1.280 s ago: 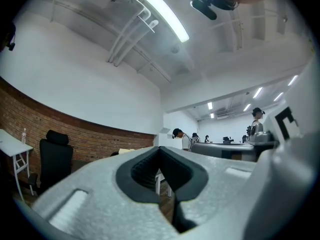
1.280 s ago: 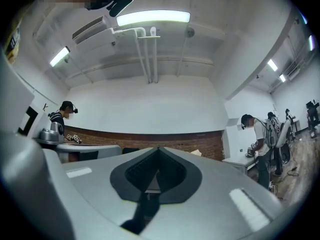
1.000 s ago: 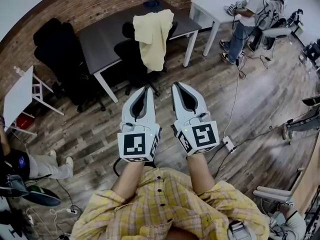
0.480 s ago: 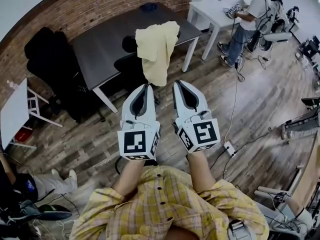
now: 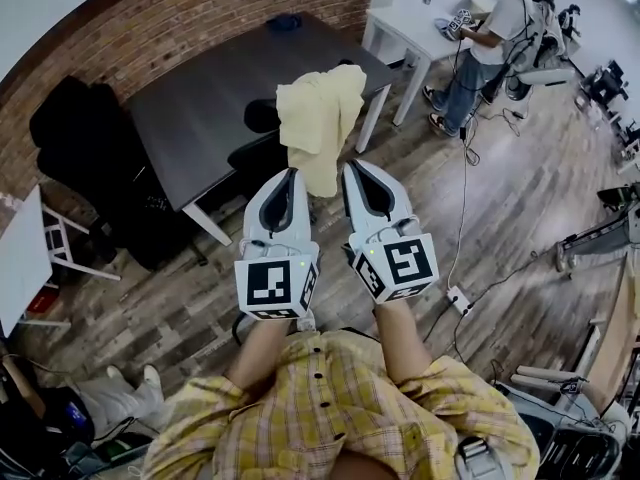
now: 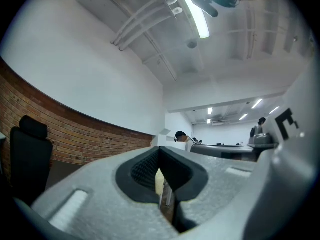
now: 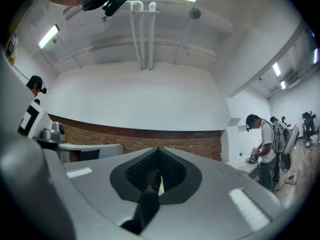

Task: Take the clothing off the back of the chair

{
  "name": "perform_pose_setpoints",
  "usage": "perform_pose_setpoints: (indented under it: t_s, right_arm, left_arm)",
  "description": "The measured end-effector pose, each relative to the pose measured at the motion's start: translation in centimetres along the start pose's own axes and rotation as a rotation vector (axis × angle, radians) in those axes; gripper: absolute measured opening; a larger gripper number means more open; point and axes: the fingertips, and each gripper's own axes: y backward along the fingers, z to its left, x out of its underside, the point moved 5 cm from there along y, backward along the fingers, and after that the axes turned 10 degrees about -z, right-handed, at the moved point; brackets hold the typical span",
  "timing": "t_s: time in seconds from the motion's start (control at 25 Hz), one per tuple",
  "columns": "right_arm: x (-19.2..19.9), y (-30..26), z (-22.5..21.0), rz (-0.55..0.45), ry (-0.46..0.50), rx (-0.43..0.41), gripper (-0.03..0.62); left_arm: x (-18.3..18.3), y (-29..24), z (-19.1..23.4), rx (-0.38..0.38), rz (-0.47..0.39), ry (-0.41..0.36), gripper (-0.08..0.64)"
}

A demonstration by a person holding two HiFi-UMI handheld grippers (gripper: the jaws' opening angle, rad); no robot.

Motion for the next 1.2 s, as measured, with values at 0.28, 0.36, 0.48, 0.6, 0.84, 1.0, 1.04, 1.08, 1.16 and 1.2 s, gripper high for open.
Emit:
perform_pose_setpoints:
  t_s: [0.28, 0.36, 0.48, 0.6, 0.84, 1.0, 1.04, 1.08, 1.16, 1.2]
  right_arm:
    - [1.3, -3.6, -0.4, 0.023, 0.007, 0.012, 0.003]
    - [1.5, -4.1, -0.6, 0.027, 0.012, 0.017, 0.003]
    - [1.5, -5.3, -1.0, 0.024, 0.023, 0.005, 0.003]
    - [1.7, -5.9, -2.2, 0.022, 0.023, -0.005, 0.003]
    - [1.8, -8.1, -4.8, 0.014, 0.033, -0.035, 0.003]
    - [2.3, -9.2, -7.0, 0.016, 0.024, -0.048, 0.003]
    - [2.6, -9.5, -7.5, 0.022, 0.026, -0.058, 0.002]
    - [3.0, -9.9, -7.9, 0.032, 0.027, -0.067, 0.002]
    - [3.7, -10.6, -8.9, 0.052, 0.025, -0.078, 0.002]
    - [4.0, -11.0, -9.5, 0.061, 0.021, -0.080, 0.002]
  left_arm:
    - [1.3, -2.4, 2.3, 0.017, 0.011, 0.025, 0.000]
    - [1.6, -2.8, 2.6, 0.016, 0.021, 0.029, 0.000]
    - [2.1, -4.0, 3.0, 0.010, 0.023, 0.035, 0.000]
    - [2.7, -5.3, 2.5, 0.004, 0.026, 0.035, 0.000]
    - [2.7, -7.9, 2.3, -0.025, 0.010, 0.046, 0.000]
    - [3.6, -9.7, 1.6, -0.045, 0.016, 0.027, 0.000]
    - [3.9, -10.0, 1.4, -0.048, 0.018, 0.024, 0.000]
    - [4.2, -10.4, 1.2, -0.051, 0.020, 0.021, 0.000]
    - [4.7, -11.0, 0.8, -0.058, 0.024, 0.012, 0.000]
    - [4.9, -11.3, 0.6, -0.061, 0.025, 0.006, 0.000]
